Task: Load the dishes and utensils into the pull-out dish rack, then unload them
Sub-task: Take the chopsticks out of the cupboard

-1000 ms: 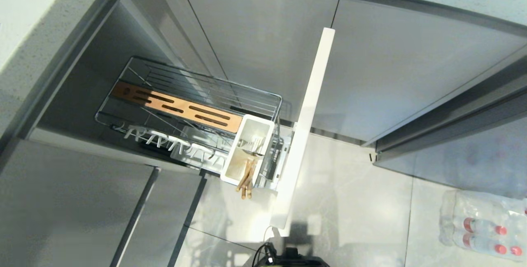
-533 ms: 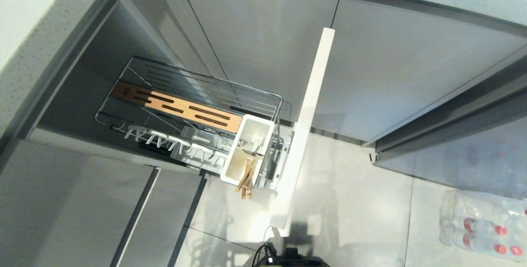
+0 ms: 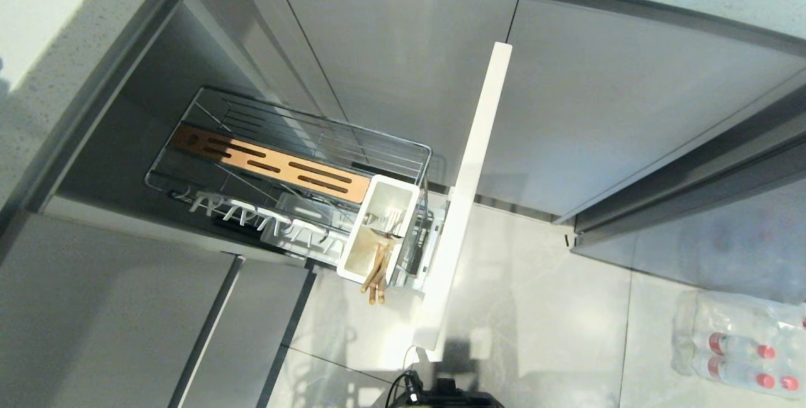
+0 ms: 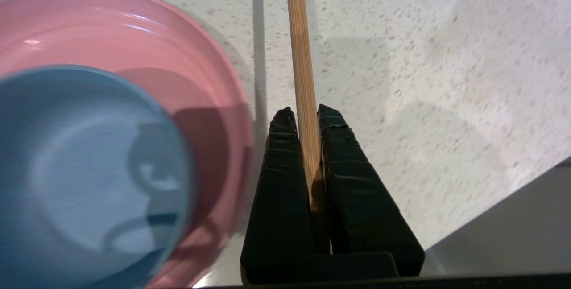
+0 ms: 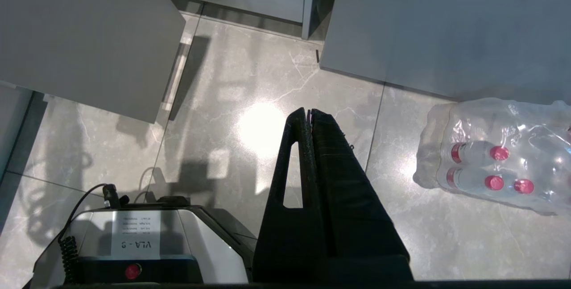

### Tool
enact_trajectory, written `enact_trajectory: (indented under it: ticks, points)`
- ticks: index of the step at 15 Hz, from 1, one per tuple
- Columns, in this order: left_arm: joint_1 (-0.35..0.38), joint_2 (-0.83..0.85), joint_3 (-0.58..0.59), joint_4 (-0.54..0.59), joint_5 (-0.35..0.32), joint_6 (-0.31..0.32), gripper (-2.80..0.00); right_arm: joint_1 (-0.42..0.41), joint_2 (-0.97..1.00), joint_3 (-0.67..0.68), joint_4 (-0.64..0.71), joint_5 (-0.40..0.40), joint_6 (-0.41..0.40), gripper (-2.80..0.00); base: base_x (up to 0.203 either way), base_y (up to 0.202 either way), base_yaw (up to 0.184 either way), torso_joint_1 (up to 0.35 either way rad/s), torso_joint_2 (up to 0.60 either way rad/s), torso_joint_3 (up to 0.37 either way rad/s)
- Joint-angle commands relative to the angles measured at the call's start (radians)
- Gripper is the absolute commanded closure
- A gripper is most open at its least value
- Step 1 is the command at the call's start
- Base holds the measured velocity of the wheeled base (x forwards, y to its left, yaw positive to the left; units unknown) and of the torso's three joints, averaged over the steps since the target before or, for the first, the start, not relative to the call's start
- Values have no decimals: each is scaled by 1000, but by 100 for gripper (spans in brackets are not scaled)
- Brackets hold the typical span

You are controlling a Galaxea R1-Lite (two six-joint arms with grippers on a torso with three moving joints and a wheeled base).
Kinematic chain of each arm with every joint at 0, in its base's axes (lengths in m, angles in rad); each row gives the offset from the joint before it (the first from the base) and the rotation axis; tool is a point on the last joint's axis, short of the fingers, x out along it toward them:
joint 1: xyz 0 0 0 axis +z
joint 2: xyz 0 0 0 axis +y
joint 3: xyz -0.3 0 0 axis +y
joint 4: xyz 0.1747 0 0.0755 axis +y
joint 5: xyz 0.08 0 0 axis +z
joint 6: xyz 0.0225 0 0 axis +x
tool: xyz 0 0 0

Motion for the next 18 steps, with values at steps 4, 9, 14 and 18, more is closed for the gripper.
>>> enact_trajectory:
  ticks: [4, 9, 14, 18]
  points:
    - [-7, 59, 14, -56, 4, -52, 0, 0, 0, 0, 0, 0, 1, 0, 0, 0, 0, 0, 0, 0]
    - [-7, 111, 12, -61, 13, -55, 0, 0, 0, 0, 0, 0, 1, 0, 0, 0, 0, 0, 0, 0]
    - [-7, 135, 14, -66, 27, -55, 0, 0, 0, 0, 0, 0, 0, 0, 0, 0, 0, 0, 0, 0]
    - [-7, 138, 14, -68, 29, -53, 0, -1, 0, 0, 0, 0, 0, 0, 0, 0, 0, 0, 0, 0]
